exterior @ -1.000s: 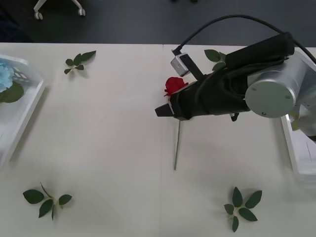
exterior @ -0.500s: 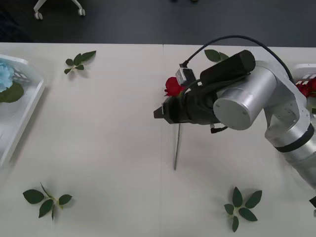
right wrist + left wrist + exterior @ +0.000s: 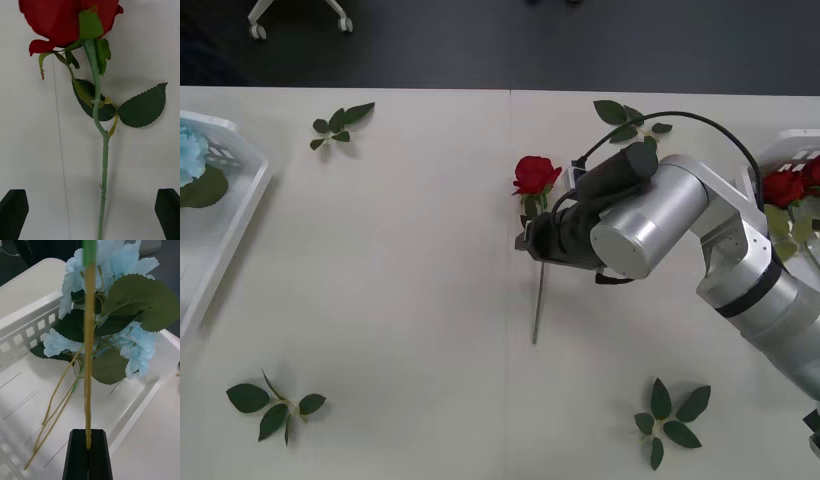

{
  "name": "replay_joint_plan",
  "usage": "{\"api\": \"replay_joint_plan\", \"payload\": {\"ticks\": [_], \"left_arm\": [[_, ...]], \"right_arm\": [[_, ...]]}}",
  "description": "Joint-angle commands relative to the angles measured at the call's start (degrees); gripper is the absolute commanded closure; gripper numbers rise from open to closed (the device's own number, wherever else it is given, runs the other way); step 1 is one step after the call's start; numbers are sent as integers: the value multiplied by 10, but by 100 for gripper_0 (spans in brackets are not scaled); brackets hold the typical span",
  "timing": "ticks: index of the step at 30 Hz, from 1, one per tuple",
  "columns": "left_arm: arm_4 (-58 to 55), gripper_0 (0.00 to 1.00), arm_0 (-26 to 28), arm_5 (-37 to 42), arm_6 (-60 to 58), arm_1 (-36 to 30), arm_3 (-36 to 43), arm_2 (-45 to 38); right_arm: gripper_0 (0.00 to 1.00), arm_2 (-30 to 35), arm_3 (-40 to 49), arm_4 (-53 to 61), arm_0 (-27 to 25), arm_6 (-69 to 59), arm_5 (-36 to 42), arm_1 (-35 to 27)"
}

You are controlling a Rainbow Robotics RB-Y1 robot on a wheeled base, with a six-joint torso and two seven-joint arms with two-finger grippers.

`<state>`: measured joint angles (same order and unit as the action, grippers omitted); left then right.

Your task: Put the red flowers into the right box and the blue flowers into the left box

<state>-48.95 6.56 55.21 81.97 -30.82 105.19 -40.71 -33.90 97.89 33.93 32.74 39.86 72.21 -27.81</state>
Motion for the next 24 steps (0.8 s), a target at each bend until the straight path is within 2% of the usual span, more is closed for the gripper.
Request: {"api": "replay_joint_plan", "payload": {"ticks": [1, 15, 17, 18, 19, 20, 22, 23, 24], "left_arm": [[41, 100, -21, 37, -15, -16, 14, -7], [94, 99, -22, 56, -24, -17, 12, -7], [97, 93, -22, 56, -26, -17, 12, -7], [98, 85, -22, 56, -27, -18, 12, -7], [98, 72, -22, 56, -27, -17, 13, -7], [98, 37, -22, 56, -27, -17, 13, -7], [96, 5, -22, 57, -27, -17, 13, -7], [94, 0, -22, 56, -27, -17, 13, -7], [90, 0, -22, 56, -27, -17, 13, -7]], "right_arm": [[0, 8, -10, -10, 5, -54, -16, 13], [0, -13, -60, -48, 5, -59, -23, 37], [0, -12, -65, -48, 5, -59, -23, 40], [0, -12, -68, -49, 5, -59, -23, 43], [0, -12, -71, -52, 5, -58, -23, 44], [0, -13, -75, -57, 5, -58, -23, 49], [0, -12, -84, -62, 5, -57, -23, 56], [0, -12, -89, -70, 5, -57, -23, 60], [0, -12, -95, -76, 5, -56, -23, 65]]}}
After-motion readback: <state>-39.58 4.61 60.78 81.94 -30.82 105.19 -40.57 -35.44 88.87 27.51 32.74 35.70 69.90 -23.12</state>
